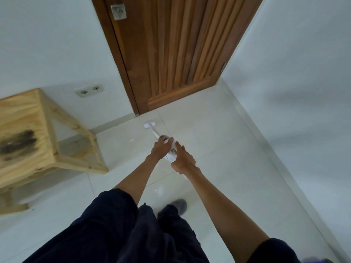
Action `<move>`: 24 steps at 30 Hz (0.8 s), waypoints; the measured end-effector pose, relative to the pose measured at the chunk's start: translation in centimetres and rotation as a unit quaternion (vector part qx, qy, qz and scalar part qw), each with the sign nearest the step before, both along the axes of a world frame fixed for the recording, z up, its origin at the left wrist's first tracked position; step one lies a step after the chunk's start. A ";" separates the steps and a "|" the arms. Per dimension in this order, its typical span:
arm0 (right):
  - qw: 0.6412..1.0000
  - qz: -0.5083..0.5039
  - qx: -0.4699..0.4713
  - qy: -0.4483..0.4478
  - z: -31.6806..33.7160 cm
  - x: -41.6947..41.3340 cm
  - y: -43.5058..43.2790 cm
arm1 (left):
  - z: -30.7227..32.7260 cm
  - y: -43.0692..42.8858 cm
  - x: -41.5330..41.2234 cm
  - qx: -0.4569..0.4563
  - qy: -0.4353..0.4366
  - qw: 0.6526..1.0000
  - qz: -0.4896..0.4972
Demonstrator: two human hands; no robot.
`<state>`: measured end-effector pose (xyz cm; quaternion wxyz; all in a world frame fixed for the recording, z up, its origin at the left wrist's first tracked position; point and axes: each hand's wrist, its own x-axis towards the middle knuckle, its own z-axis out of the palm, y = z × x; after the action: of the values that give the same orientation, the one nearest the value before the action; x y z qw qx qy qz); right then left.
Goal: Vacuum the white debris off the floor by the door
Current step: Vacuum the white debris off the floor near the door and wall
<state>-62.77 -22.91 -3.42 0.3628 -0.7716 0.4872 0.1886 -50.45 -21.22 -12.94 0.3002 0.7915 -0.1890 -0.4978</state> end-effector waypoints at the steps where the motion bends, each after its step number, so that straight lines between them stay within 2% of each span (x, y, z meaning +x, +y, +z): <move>1: 1.000 0.006 0.001 -0.002 -0.3 0.0 -1.2 | -0.2 -1.0 0.0 0.002 -0.002 1.000 0.010; 12: 0.998 0.069 0.002 0.013 -1.8 1.9 -13.1 | -1.2 -11.4 1.6 -0.004 -0.013 0.998 0.068; 24: 0.994 0.105 -0.001 0.031 0.1 1.7 -23.1 | -1.0 -20.7 1.6 0.021 -0.010 0.995 0.096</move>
<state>-61.10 -46.02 -3.33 0.3246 -0.8125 0.4151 0.2492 -48.80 -41.90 -13.93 0.3274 0.8171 -0.1047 -0.4628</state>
